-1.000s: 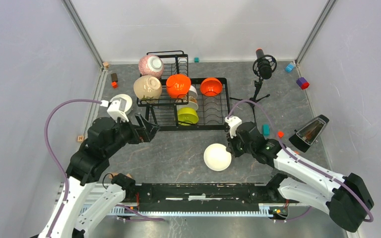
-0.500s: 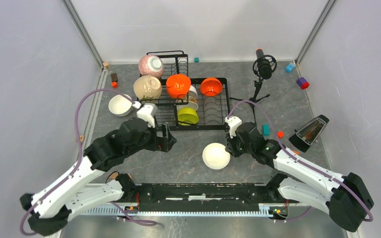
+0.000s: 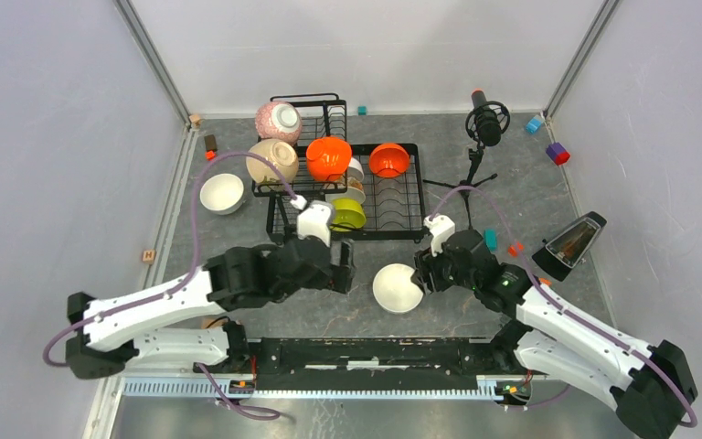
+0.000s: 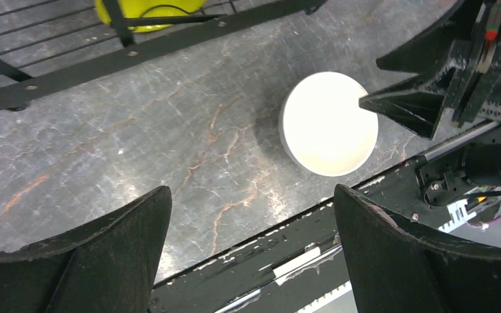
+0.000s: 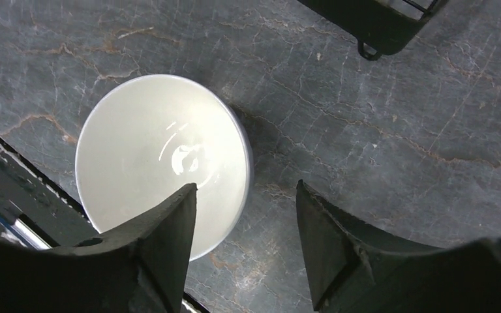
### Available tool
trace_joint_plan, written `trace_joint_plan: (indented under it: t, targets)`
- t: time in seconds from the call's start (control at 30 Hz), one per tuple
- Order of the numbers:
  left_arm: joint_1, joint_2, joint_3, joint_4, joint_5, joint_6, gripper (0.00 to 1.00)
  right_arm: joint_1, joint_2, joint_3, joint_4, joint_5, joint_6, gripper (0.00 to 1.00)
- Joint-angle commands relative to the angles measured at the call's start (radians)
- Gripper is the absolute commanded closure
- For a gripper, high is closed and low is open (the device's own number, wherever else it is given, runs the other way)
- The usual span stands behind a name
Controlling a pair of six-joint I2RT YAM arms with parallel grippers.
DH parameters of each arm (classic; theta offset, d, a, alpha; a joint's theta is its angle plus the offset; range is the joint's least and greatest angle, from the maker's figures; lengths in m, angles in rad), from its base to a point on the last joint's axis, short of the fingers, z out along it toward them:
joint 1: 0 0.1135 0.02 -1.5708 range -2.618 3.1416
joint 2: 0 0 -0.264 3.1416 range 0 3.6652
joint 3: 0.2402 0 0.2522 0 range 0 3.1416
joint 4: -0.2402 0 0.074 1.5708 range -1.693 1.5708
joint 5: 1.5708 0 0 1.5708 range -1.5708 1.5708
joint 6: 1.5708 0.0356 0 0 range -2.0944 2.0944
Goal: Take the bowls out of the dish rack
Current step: Place the bowl at the center of the board, then pick up the bowl from the center of the board.
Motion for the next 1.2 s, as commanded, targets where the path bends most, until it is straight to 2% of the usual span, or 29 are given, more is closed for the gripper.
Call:
trace_joint_plan:
  t: [0.0, 0.2, 0.3, 0.5, 0.6, 0.67, 0.83, 1.0, 1.17]
  targets:
    - [-0.151, 0.114, 0.048, 0.035, -0.165, -0.182, 0.00, 0.003, -0.060, -0.032, 0.000, 0.116, 0.121, 0.35]
    - [-0.184, 0.249, -0.002, 0.110, -0.200, -0.394, 0.00, 0.003, -0.055, -0.014, -0.052, 0.211, 0.184, 0.32]
    - [-0.187, 0.293, -0.028, 0.226, -0.142, -0.380, 0.00, 0.003, -0.101, -0.037, -0.036, 0.254, 0.203, 0.31]
    - [-0.190, 0.333, -0.078, 0.294, -0.191, -0.509, 0.00, 0.003, -0.249, -0.100, 0.018, 0.296, 0.214, 0.29]
    - [-0.189, 0.358, -0.114, 0.364, -0.188, -0.553, 0.00, 0.003, -0.270, -0.111, 0.019, 0.293, 0.214, 0.28]
    - [-0.188, 0.407, -0.098, 0.353, -0.179, -0.577, 0.01, 0.002, -0.270, -0.113, 0.017, 0.283, 0.215, 0.29]
    - [-0.176, 0.544, 0.007, 0.211, -0.185, -0.645, 0.10, 0.003, -0.277, -0.116, 0.028, 0.257, 0.207, 0.30]
    - [-0.113, 0.589, -0.014, 0.246, -0.100, -0.668, 0.27, 0.002, -0.305, -0.119, 0.048, 0.205, 0.208, 0.33]
    - [-0.091, 0.618, -0.022, 0.265, -0.067, -0.666, 0.37, 0.003, -0.314, -0.130, 0.054, 0.200, 0.207, 0.35]
